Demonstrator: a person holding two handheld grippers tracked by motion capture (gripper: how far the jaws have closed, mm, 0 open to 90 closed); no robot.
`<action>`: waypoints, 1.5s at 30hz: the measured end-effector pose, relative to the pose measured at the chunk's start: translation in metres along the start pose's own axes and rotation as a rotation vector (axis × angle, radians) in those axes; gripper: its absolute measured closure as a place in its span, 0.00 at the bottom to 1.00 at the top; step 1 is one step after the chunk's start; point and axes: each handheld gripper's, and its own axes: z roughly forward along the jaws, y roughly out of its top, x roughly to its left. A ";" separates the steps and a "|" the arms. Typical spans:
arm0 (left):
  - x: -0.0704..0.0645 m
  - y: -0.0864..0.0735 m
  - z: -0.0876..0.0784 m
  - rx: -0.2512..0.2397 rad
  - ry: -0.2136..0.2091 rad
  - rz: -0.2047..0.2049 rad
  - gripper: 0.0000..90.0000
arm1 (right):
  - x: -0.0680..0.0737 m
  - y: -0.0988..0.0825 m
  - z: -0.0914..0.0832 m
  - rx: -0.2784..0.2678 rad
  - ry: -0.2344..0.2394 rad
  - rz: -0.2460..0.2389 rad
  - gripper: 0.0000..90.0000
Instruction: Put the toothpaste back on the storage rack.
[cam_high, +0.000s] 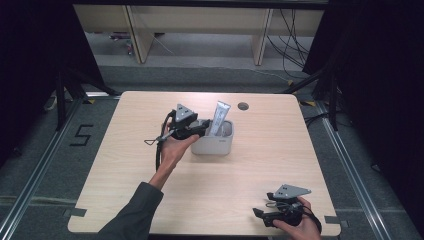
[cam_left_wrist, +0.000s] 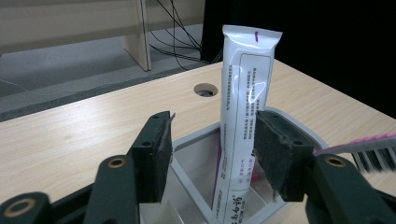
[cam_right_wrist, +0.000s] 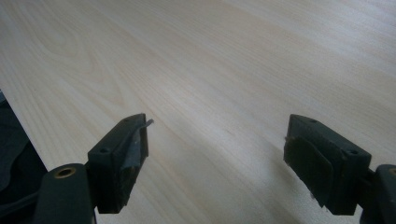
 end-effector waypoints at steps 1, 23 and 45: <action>0.001 0.000 -0.001 0.005 -0.001 -0.004 0.48 | -0.001 0.000 0.000 -0.003 -0.007 -0.017 0.25; 0.029 -0.014 -0.030 0.022 0.005 -0.089 0.36 | -0.001 0.000 0.000 -0.003 -0.008 -0.015 0.25; 0.057 -0.035 -0.066 0.011 0.029 -0.094 0.33 | -0.001 0.000 0.001 -0.002 0.001 -0.012 0.25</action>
